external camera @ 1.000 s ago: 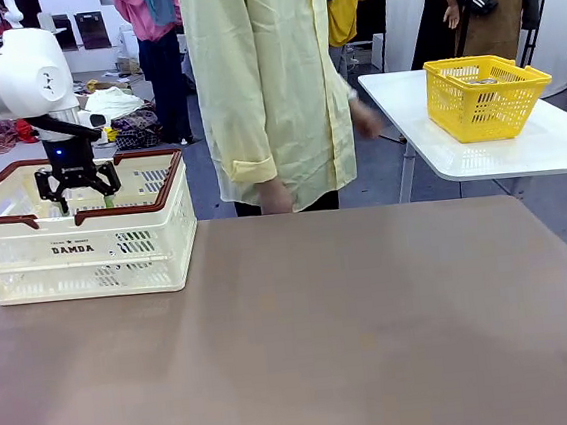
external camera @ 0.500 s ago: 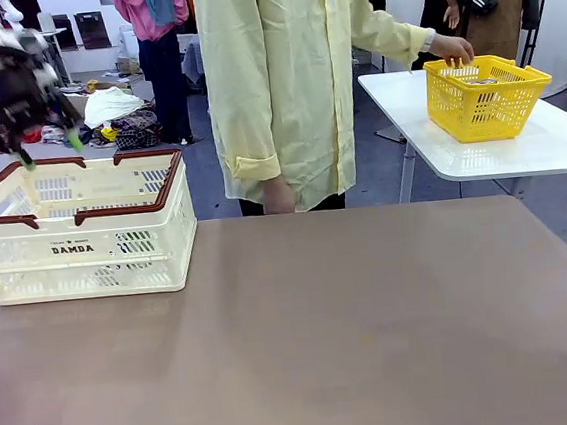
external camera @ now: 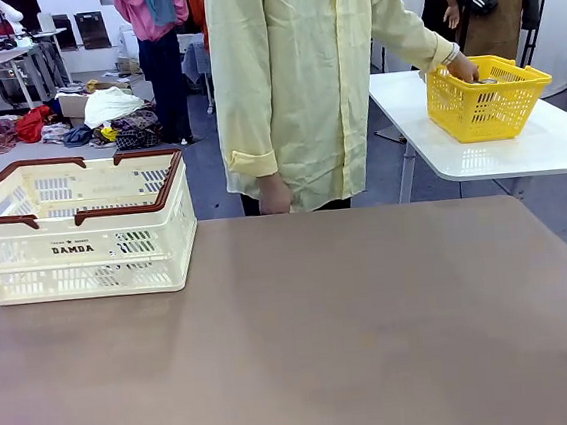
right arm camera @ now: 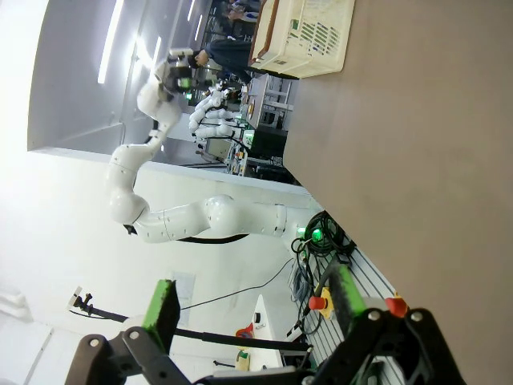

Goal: Place the drinks into the Shopping basket.
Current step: Pick up one drink and place it into the Shopping basket.

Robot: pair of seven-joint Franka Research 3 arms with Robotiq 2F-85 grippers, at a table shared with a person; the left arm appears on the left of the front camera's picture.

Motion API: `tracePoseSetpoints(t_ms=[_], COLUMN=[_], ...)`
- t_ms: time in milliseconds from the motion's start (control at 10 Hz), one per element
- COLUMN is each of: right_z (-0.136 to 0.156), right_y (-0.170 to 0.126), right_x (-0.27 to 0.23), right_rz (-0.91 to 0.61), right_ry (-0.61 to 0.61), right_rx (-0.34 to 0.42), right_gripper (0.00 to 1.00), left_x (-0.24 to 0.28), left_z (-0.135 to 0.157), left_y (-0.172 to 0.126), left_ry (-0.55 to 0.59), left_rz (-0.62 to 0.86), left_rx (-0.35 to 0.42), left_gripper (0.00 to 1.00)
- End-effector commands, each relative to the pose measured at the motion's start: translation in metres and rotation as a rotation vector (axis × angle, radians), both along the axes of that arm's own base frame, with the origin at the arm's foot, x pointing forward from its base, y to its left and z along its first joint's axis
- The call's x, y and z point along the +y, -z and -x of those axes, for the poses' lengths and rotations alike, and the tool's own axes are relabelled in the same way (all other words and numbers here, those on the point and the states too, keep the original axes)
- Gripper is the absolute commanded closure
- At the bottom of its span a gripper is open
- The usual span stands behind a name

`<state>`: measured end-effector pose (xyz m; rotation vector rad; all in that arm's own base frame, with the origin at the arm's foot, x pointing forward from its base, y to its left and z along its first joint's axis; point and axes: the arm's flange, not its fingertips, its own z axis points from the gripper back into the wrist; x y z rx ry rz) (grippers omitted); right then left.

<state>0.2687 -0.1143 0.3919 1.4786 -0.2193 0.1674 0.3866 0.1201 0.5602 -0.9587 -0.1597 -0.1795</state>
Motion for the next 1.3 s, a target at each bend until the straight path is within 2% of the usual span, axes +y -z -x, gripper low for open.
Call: tracePoseSetpoints(t_ms=[0, 100, 200, 300, 1200], right_z=[0.001, 0.001, 0.001, 0.001, 0.001], right_y=[-0.004, -0.004, -0.004, -0.004, -0.004], right_x=[-0.001, -0.001, -0.001, -0.001, -0.001], right_rz=[-0.004, -0.004, -0.004, -0.004, -0.004], right_ry=[-0.005, -0.005, -0.005, -0.005, -0.005], right_rx=[0.011, 0.011, 0.011, 0.011, 0.011], right_gripper=[0.00, 0.00, 0.00, 0.00, 0.00], left_x=[0.001, 0.007, 0.011, 0.008, 0.008], left_z=[0.018, 0.007, -0.021, 0.028, 0.028], left_y=[0.042, 0.048, 0.045, 0.053, 0.053], left_ry=[0.056, 0.071, 0.007, 0.042, 0.042], left_rz=[0.130, 0.162, 0.187, 0.116, 0.116], left_rx=[-0.009, -0.012, 0.049, -0.017, -0.017], left_gripper=[0.00, 0.00, 0.00, 0.00, 0.00])
